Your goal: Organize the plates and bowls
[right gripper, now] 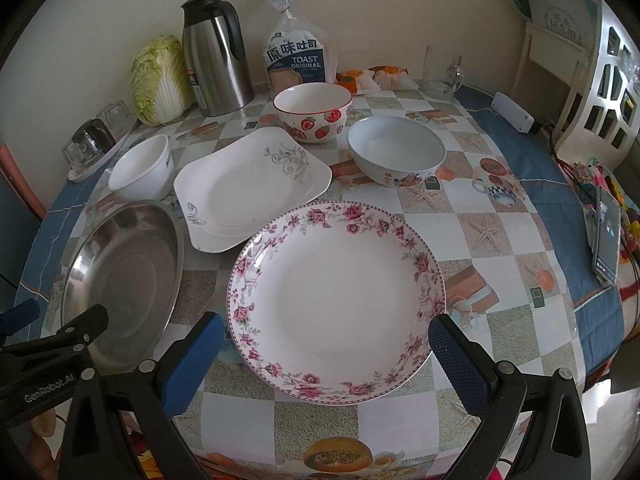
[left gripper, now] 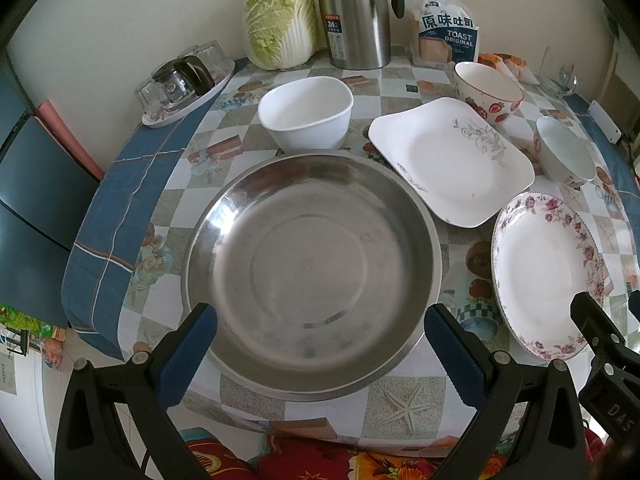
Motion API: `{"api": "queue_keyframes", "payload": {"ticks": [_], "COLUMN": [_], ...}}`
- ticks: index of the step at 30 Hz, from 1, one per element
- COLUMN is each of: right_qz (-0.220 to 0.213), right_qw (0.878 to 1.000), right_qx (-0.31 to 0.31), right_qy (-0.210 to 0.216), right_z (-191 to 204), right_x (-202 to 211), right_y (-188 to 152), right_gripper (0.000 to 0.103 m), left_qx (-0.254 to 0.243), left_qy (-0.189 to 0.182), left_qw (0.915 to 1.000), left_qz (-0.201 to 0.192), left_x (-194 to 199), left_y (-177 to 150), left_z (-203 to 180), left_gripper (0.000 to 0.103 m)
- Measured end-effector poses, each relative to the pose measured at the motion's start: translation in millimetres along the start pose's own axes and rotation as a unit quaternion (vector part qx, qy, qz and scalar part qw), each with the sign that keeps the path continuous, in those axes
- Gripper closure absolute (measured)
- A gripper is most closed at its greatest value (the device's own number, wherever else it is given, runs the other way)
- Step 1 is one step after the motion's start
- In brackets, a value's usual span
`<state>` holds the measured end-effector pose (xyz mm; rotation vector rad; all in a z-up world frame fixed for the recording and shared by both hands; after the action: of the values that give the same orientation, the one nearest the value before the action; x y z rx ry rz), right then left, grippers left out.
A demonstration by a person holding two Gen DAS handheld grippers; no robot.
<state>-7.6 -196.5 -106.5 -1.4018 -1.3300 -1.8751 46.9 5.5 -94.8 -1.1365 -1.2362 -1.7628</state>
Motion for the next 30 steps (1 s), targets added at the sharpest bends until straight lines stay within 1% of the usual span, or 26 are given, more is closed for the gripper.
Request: {"api": "queue_keyframes", "payload": {"ticks": [19,30], "right_qz": [0.001,0.003], "right_qw": [1.000,1.000], "right_qx": [0.001,0.007], "right_qy": [0.001,0.003], "right_z": [-1,9], "right_x": [-1,-3], "right_y": [1,0], "right_gripper": [0.000,0.000], "left_qx": [0.001,0.010], "left_qy": [0.000,-0.005], "left_qw": [1.0000,0.9999], "left_qz": [0.004,0.013], "left_x": [-5,-6], "left_y": [0,3], "left_z": [2,10], "left_gripper": [0.000,0.000]}}
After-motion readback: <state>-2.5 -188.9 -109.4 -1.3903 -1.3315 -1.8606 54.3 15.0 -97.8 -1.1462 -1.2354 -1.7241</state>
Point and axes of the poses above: each gripper's, at about its wrist camera, not at the fingertips, and x roughly against the way its jaws point, z to its left, y to its top, the point moved 10 cm from there along -x, roughly the way its jaws point, and after that the axes turned 6 degrees about z, right-handed, at the moved point
